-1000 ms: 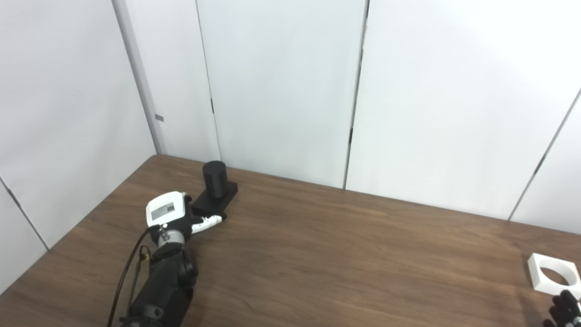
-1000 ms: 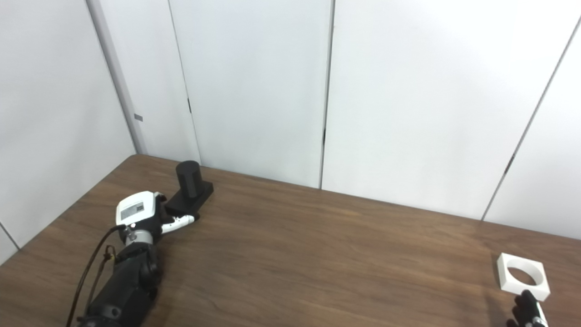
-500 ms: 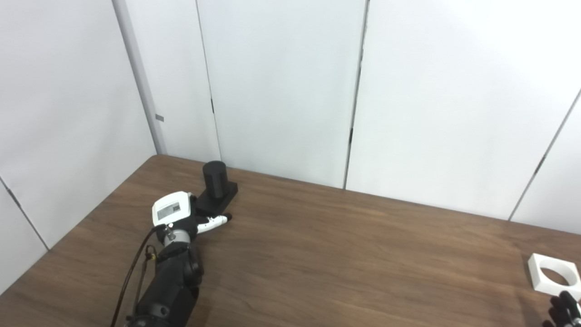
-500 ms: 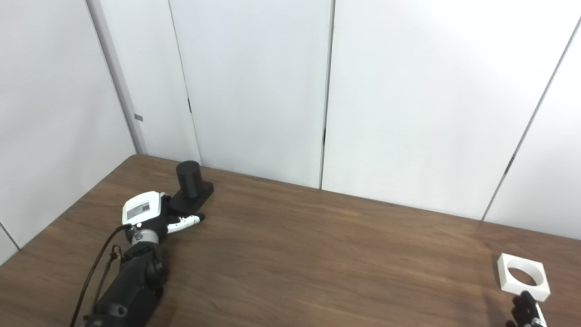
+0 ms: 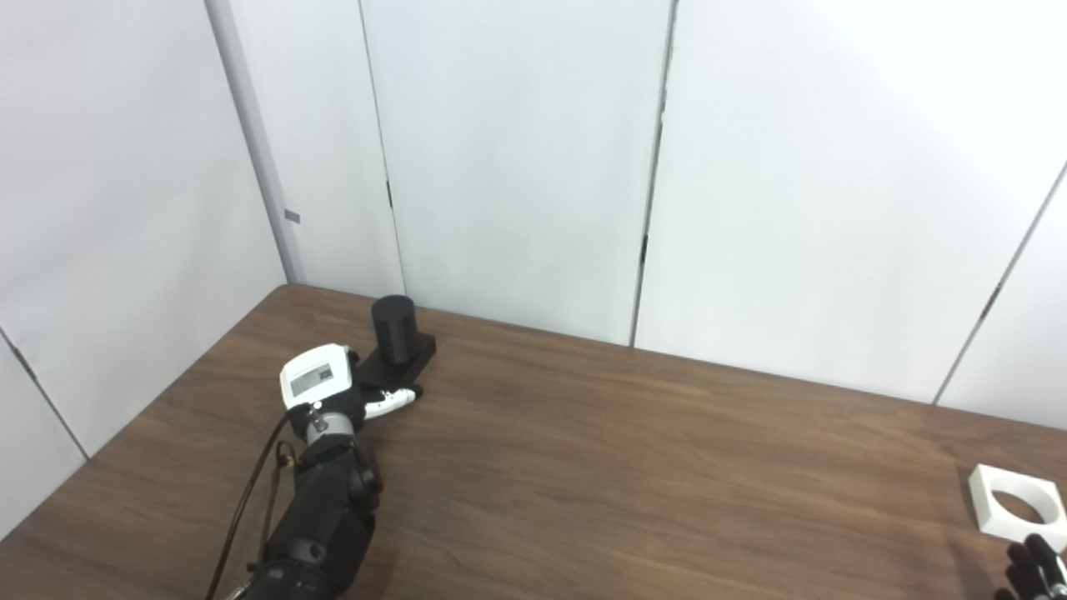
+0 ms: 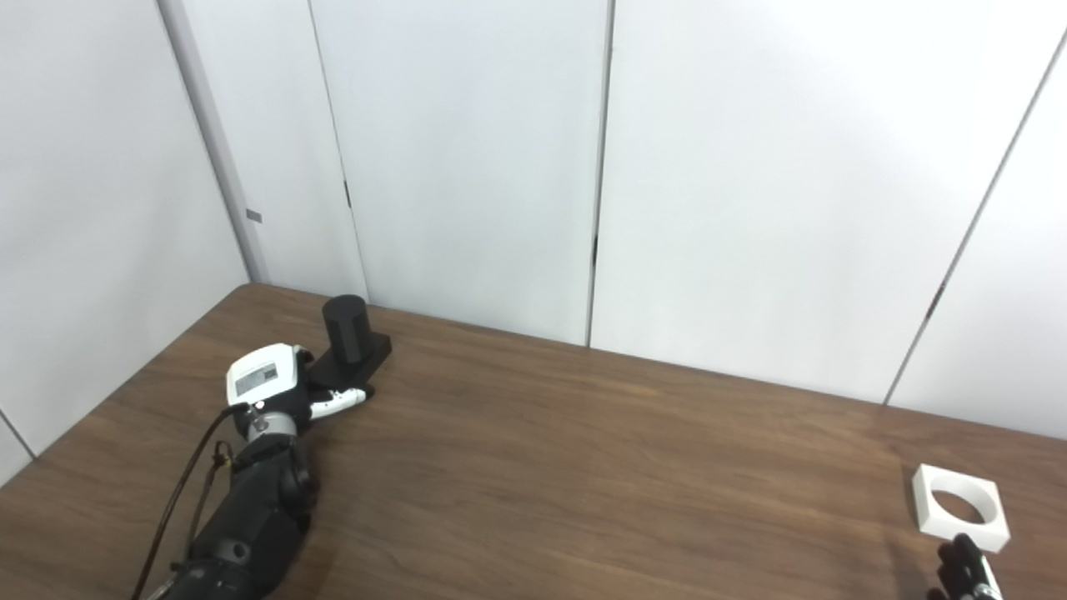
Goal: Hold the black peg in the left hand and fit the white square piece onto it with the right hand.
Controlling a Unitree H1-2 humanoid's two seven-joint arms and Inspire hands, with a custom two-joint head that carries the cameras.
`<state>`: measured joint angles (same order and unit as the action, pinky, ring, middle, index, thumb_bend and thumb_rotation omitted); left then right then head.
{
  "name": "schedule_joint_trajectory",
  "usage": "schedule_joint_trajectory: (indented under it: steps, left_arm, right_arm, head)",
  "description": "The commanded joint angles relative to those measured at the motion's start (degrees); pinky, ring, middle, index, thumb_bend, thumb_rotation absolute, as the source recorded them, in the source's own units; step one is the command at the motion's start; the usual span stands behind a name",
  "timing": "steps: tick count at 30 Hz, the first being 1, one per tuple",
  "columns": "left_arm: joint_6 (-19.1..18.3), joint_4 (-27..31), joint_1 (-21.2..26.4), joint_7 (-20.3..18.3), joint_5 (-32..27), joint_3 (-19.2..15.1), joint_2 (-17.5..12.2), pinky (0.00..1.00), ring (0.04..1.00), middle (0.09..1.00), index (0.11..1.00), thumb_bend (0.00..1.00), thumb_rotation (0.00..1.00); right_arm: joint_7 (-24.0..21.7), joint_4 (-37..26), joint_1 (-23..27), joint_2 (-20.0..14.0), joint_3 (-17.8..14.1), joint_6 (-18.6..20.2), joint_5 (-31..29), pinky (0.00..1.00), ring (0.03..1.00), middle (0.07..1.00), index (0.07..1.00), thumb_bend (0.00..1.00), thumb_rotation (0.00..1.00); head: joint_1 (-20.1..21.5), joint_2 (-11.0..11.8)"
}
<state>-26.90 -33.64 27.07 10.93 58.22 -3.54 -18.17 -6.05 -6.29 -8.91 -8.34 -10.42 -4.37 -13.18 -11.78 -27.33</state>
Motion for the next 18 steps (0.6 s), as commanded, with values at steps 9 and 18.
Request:
schedule_joint_trajectory:
  steps: [9, 18]
  left_arm:
    - [0.0, -0.7, 3.6, 2.0, 0.2, -0.7, -0.5, 0.73, 0.809, 0.821, 0.774, 0.78, 0.69]
    - [0.5, -1.4, 3.3, 6.1, -5.5, 2.5, -2.0, 0.65, 0.758, 0.756, 0.631, 0.72, 0.43]
  right_arm:
    - [0.4, 2.1, -3.7, 2.1, 0.5, 0.6, -0.5, 1.00, 1.000, 0.975, 0.959, 0.71, 1.00]
    - [0.6, 2.2, -3.6, 2.0, 0.6, 0.8, 0.0, 1.00, 1.000, 0.976, 0.957, 0.70, 1.00]
  head:
    - [0.1, -0.3]
    - [0.1, -0.5]
